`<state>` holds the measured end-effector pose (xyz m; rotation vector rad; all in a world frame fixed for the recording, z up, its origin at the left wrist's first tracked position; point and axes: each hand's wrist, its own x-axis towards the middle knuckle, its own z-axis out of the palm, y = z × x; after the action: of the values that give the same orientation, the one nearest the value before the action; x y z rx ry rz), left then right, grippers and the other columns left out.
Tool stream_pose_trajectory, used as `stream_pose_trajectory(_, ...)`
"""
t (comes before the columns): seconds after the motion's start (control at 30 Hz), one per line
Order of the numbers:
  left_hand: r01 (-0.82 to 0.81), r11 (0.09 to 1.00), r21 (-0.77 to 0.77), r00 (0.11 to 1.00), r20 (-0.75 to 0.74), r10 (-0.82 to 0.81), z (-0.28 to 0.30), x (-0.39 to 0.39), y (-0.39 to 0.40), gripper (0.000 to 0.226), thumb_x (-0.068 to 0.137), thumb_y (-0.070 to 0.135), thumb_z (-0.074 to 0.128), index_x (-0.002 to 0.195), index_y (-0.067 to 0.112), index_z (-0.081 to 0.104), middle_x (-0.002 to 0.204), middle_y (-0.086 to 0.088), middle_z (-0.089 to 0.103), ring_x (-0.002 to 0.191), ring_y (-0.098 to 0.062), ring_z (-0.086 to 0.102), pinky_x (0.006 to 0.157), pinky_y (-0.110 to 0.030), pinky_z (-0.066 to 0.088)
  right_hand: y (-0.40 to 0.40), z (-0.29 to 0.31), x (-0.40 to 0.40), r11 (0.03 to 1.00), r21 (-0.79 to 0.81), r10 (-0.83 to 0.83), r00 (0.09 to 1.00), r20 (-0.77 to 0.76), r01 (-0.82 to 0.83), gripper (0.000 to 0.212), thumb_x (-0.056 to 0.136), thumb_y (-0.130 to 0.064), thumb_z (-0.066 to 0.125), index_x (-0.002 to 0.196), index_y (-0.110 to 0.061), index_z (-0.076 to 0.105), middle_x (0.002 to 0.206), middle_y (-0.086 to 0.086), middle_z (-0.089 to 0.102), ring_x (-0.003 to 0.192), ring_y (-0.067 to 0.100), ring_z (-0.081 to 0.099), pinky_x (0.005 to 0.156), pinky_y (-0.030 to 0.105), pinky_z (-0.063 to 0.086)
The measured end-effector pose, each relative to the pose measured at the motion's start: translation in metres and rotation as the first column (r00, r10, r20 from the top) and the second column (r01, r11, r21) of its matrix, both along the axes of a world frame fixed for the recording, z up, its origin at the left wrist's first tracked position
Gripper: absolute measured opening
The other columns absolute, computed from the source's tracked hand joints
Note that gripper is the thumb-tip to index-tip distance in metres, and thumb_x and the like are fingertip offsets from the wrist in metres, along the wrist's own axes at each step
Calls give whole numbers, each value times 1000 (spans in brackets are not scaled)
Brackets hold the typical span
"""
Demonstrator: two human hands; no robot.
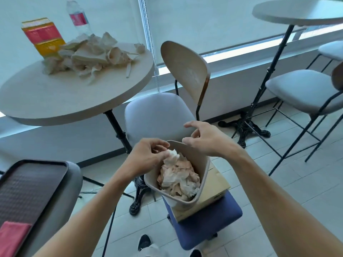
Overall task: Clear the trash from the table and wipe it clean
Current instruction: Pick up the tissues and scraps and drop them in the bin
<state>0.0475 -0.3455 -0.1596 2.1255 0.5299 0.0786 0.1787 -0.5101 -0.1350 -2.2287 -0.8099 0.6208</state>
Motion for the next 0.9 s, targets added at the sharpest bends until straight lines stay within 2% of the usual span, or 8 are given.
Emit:
stream_pose_trajectory(0.13,-4,999,49,1000,3,4,8,-2,11,21,84,26,75,104,29,72,99,10,72,89,-5,68,87,-31,56,8,14,-5,989,138,60,998,-17,-57,47,93,-38,62,138,-36,48,101,-11,60,91,5,60,80,22,45)
stream_pose_trajectory(0.43,-66,995,74,968,249,45,76,-8,57,16,84,19,74,92,32,73,87,5,72,78,-4,67,72,-20,52,57,64,-8,957,247,153,988,15,-152,35,95,-34,62,129,-29,58,105,-5,61,91,7,61,74,16,47)
stream_pose_trajectory(0.6,-87,991,102,947,317,51,112,-12,94,15,85,21,73,94,33,72,87,6,73,80,-5,68,67,-16,51,98,99,-2,944,299,120,989,90,-142,28,92,-33,64,120,-28,64,99,-7,64,86,8,64,81,25,52)
stream_pose_trajectory(0.67,-107,987,121,944,325,62,125,-12,114,15,86,22,72,95,33,72,87,7,73,80,-4,67,65,-15,49,118,113,1,931,335,113,986,119,-147,25,93,-30,64,117,-24,65,96,-4,64,81,7,62,75,22,51)
stream_pose_trajectory(0.77,-138,979,148,938,336,81,139,-13,146,14,86,21,72,95,31,72,89,5,72,81,-3,66,69,-17,49,149,129,6,924,359,76,983,167,-132,17,92,-26,63,108,-24,67,89,2,66,73,6,59,68,20,50)
stream_pose_trajectory(0.9,-170,975,145,934,340,112,153,-11,191,12,87,17,71,93,28,72,89,2,72,75,-1,66,67,-16,48,192,142,12,929,351,26,968,248,-115,16,92,-20,59,104,-24,69,84,-3,65,81,15,64,71,22,52)
